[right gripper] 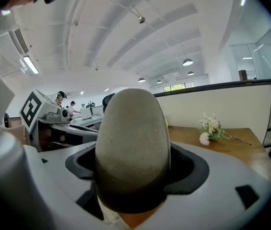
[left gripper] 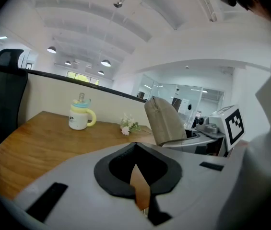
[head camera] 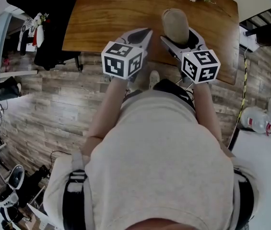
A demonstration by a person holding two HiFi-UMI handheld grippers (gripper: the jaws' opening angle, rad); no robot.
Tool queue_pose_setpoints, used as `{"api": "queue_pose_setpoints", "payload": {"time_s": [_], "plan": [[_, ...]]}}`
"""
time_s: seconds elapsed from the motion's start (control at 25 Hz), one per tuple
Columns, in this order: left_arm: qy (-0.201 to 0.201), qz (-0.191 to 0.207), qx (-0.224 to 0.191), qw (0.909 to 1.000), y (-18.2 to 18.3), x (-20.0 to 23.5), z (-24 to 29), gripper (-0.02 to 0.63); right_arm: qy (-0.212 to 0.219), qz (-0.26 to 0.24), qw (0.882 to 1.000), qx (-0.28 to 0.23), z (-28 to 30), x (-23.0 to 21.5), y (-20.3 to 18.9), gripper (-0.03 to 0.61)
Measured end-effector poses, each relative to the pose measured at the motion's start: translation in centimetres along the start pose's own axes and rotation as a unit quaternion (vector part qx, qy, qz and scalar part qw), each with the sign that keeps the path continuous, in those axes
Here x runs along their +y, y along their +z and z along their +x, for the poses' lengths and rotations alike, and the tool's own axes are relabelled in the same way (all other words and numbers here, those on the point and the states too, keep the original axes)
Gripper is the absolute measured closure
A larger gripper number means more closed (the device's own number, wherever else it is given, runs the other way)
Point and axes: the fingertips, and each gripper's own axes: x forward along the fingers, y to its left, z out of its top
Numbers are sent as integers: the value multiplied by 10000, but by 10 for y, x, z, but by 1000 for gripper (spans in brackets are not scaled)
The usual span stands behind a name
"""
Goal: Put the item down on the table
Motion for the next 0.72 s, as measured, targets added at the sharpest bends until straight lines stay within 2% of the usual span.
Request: {"api": "queue_pose_setpoints", "payload": {"time_s": [0.28,0.52,0.72], "plan": [[248,-91,-90,9996,24,17,40,603,261,-57,9996,24,24,-39,14,166],[275,-124,-58,9995,33,20,65,603,324,6,9994,101,35,-62,15,166],[172,-243,71,9995,26,16,80,603,276,100,9994,194,33,-74,6,166]]}}
